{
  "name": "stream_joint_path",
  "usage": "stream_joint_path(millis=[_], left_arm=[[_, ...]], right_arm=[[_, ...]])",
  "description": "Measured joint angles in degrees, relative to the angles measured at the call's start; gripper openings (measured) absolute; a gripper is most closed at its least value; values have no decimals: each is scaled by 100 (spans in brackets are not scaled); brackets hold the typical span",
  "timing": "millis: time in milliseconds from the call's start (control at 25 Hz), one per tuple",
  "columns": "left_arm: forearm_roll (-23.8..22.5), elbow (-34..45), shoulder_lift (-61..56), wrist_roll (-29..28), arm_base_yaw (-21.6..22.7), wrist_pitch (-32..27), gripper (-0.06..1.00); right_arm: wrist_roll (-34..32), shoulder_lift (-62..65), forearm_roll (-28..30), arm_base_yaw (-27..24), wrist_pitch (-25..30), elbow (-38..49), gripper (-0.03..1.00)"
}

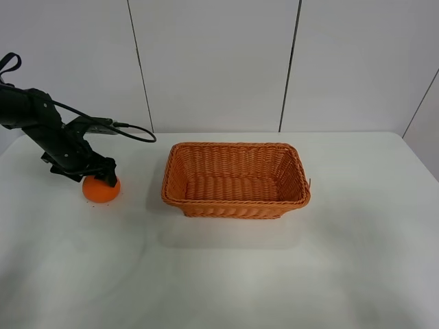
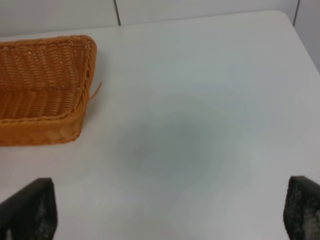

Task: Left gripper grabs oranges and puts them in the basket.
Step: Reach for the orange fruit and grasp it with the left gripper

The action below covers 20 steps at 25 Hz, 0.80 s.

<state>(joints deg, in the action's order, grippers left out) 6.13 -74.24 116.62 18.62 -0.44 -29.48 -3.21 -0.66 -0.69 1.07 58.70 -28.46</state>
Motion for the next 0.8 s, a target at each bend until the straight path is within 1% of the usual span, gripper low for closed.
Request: stream_joint_path(millis=[80,240,360,400,480,520,600,640,680,800], left_arm=[[0,0,32,13,0,129,94],[0,0,153,19,0,195,94],[0,0,201,29,0,207,90],[0,0,209,30,0,207,86],[0,0,214,36,0,207,73],[0,-6,214,40,0,209,63],[0,-18,214,40,0,214,39],[0,-31,214,40,0,214,30],[0,-38,208,40,0,214,23],[0,-44,208,40,0,214,22]], right_arm=[[0,0,0,0,0,0,69],[0,0,0,0,0,0,69],[0,0,0,0,0,0,69],[0,0,0,0,0,0,69],[0,0,0,0,0,0,69],[0,0,0,0,0,0,69],[0,0,0,0,0,0,69],[0,0,0,0,0,0,69],[0,0,0,0,0,0,69],[0,0,0,0,0,0,69]])
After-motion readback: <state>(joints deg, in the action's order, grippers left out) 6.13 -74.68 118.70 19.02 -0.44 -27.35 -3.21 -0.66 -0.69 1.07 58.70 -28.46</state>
